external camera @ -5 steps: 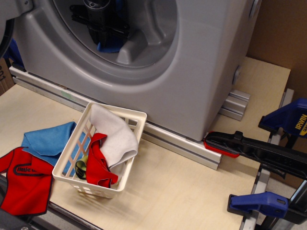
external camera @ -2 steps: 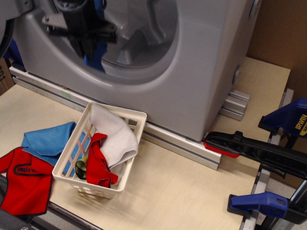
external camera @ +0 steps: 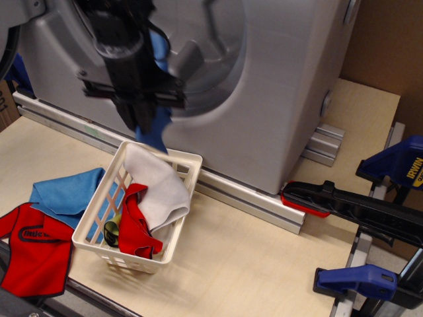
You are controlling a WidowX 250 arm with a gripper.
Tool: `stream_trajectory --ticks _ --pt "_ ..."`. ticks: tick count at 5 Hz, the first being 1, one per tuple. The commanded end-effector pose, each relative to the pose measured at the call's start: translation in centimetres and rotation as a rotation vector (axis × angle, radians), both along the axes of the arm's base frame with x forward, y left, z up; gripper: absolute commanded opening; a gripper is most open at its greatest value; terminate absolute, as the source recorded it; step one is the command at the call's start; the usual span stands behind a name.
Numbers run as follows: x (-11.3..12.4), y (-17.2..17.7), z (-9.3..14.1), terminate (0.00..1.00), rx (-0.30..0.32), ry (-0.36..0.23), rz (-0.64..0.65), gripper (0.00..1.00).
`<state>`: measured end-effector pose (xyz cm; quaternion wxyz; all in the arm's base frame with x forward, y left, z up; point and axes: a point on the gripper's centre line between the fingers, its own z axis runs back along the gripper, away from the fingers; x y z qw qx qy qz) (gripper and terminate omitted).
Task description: Take clothes out of laundry machine
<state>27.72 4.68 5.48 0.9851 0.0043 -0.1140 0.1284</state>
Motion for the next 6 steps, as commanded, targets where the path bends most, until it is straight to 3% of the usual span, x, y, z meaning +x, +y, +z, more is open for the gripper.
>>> stream_trajectory --ticks 1,2,3,5,6 --pt "-1.9 0.2 -3.0 0.00 -0.019 0.153 0.019 0.00" --pt "-3.7 1.1 -4.2 0.00 -0.022 0.222 0.065 0.00" --pt "-4.3 1.7 -3.7 0.00 -0.025 0.248 0.105 1.00" --pt "-4.8 2.2 -2.1 0.00 -0.043 0.238 0.131 1.00" --pt "-4.1 2.1 -1.1 0.00 -0.078 0.185 0.095 1.00"
